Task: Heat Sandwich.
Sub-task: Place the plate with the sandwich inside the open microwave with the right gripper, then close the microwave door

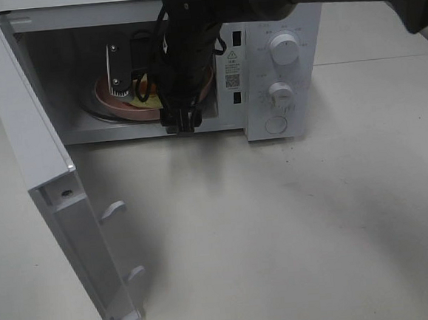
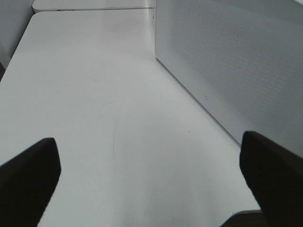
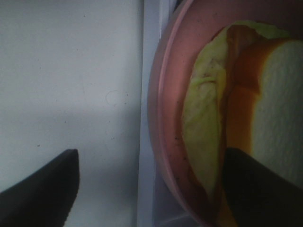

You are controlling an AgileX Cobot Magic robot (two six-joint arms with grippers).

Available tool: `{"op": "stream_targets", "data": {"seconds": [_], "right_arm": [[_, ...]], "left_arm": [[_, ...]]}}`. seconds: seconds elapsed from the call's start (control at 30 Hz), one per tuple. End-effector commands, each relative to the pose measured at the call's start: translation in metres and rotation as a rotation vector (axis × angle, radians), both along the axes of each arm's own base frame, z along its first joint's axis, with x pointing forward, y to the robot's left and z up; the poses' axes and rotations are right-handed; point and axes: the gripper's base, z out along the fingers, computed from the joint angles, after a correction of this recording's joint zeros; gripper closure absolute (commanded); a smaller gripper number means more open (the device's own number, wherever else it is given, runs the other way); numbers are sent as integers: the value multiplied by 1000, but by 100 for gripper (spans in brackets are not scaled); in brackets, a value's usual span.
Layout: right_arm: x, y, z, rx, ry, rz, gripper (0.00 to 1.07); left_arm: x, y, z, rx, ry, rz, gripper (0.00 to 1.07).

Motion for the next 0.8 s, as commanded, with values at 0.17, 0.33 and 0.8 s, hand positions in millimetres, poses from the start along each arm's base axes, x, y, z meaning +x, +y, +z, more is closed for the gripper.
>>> {"op": "stream_targets", "data": {"seconds": [0.17,0.33,0.8], "right_arm": [[-19,-12,8,12,-35,20,30],[-33,-23,14,21,-40,24,31],[-79,-59,27,38,4,-36,31]], "left_arm": [[-2,0,1,-4,-28,6,9],[-2,0,1,-4,-28,6,9],[-2,0,1,-4,-28,6,9]]}}
